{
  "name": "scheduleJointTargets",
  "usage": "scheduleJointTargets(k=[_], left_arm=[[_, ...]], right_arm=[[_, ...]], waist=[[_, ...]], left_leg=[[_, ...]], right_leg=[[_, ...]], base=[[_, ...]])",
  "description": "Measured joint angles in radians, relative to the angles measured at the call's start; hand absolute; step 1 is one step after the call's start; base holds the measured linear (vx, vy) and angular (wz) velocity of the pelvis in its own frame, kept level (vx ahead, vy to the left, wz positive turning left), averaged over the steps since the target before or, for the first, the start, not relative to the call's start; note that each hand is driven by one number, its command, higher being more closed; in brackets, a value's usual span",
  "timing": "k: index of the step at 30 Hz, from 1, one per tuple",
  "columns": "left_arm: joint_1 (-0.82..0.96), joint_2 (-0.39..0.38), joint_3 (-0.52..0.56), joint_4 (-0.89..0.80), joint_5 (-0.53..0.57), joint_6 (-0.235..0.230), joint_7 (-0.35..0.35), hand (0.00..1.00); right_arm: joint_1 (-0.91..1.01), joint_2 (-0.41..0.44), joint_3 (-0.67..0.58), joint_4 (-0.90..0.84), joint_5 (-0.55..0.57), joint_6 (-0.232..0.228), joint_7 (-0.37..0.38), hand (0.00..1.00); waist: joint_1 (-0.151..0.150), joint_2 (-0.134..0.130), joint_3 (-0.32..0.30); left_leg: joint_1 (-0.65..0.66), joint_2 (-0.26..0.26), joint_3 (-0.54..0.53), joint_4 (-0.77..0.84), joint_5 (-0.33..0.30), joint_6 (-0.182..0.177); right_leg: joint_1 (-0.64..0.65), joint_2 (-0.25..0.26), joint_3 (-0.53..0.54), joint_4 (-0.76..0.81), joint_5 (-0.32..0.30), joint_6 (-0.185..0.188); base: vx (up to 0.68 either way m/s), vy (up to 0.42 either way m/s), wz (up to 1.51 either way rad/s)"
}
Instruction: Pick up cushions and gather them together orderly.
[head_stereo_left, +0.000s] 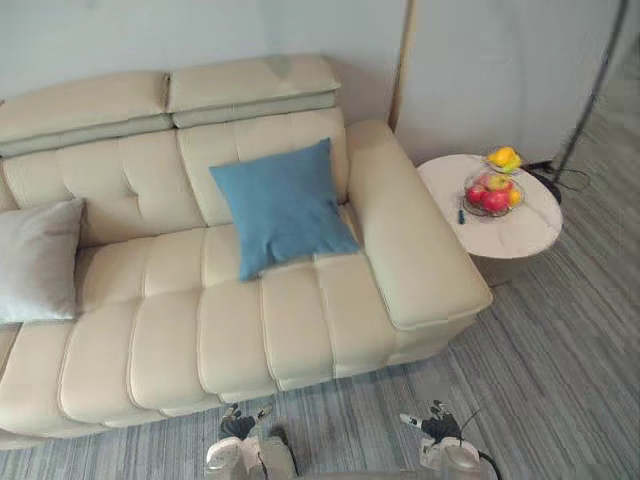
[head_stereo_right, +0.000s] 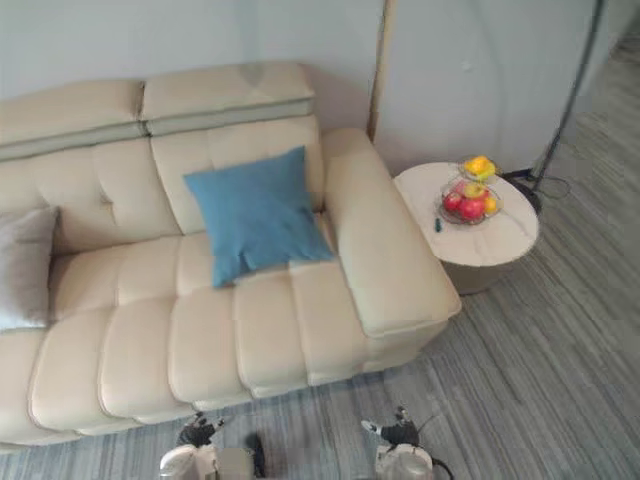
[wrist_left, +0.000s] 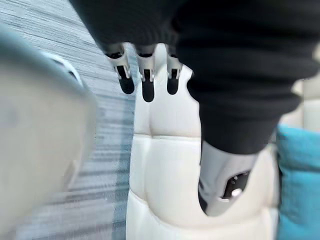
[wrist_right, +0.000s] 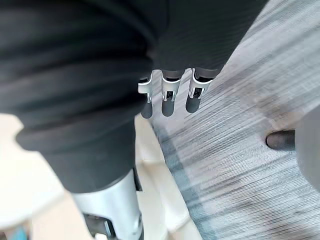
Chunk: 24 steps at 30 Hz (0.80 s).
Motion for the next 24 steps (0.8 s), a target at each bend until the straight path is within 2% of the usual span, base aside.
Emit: scheduleJointTargets(k=[1,2,4,6,7,9,10,11,16,24], left_arm=[[0.005,-0.01,0.0,0.004,0.0,0.002,-0.002,0.0],[0.008,-0.001,-0.008,0.014,0.001,0.008,-0.005,0.0],[0.004,0.029,-0.009,0.017,0.002,0.018,-0.006,0.0],[0.011,0.034,-0.009,0.019,0.002,0.021,-0.004,0.0],[0.026,0.045,-0.008,0.04,0.005,0.023,-0.005,0.0],[0.041,0.053,-0.008,0.052,0.011,0.022,-0.005,0.0],[0.042,0.055,-0.008,0.058,0.011,0.023,-0.004,0.0],[0.052,0.057,-0.007,0.077,0.012,0.026,-0.004,0.0],[0.069,0.075,0.002,0.078,0.012,0.025,-0.001,0.0],[0.049,0.084,0.004,0.1,0.032,0.025,0.001,0.0]], right_arm=[[0.003,0.003,-0.044,0.027,0.005,0.013,0.0,0.0],[-0.008,0.03,-0.069,0.055,-0.001,0.025,-0.001,0.0],[-0.01,0.059,-0.107,0.08,-0.003,0.032,0.001,0.0],[-0.012,0.053,-0.113,0.093,-0.003,0.034,0.001,0.0],[-0.014,0.039,-0.12,0.094,-0.005,0.038,0.002,0.0],[-0.02,0.031,-0.141,0.102,-0.037,0.041,0.001,0.0],[-0.022,0.03,-0.144,0.104,-0.041,0.041,0.001,0.0],[-0.029,0.024,-0.153,0.111,-0.041,0.041,0.001,0.0],[-0.045,0.027,-0.155,0.136,-0.042,0.045,0.0,0.0],[-0.071,-0.004,-0.156,0.176,-0.043,0.046,0.0,0.0]], waist=[[-0.013,0.012,-0.024],[-0.03,-0.037,-0.049],[-0.029,-0.077,-0.054],[-0.029,-0.068,-0.056],[-0.029,-0.039,-0.065],[-0.024,-0.035,-0.068],[-0.025,-0.033,-0.067],[-0.025,-0.025,-0.061],[-0.024,-0.047,-0.054],[-0.027,-0.041,-0.031]], left_leg=[[0.015,-0.023,0.004,-0.123,-0.033,-0.001],[0.049,-0.081,-0.008,-0.288,-0.017,0.024],[0.084,-0.138,-0.026,-0.427,0.084,0.05],[0.1,-0.156,-0.028,-0.453,0.098,0.06],[0.151,-0.189,-0.042,-0.551,0.152,0.071],[0.198,-0.201,-0.049,-0.657,0.216,0.067],[0.205,-0.2,-0.05,-0.672,0.225,0.066],[0.239,-0.192,-0.055,-0.734,0.265,0.062],[0.261,-0.188,-0.067,-0.74,0.267,0.057],[0.284,-0.188,-0.071,-0.741,0.257,0.052]], right_leg=[[-0.018,0.011,-0.001,-0.019,0.009,0.011],[-0.041,-0.007,0.01,-0.047,0.034,0.014],[-0.025,0.001,0.035,-0.124,0.093,-0.005],[-0.009,-0.003,0.038,-0.141,0.098,-0.003],[0.002,-0.013,0.074,-0.139,0.099,-0.004],[-0.001,-0.008,0.071,-0.141,0.097,-0.004],[-0.001,-0.005,0.07,-0.141,0.097,-0.004],[0.003,0.008,0.063,-0.142,0.095,-0.002],[0.053,0.015,0.051,-0.175,0.106,0.004],[0.087,0.018,0.051,-0.194,0.105,-0.006]], base=[[-0.17,0.28,0.39],[-0.07,0.192,0.42],[-0.06,0.136,0.38],[-0.12,0.106,0.21],[-0.16,0.084,0.21],[-0.12,0.004,0.15],[-0.11,-0.102,0.06],[-0.1,-0.105,0.03],[-0.02,-0.051,0.07],[0.01,-0.009,0.02]])
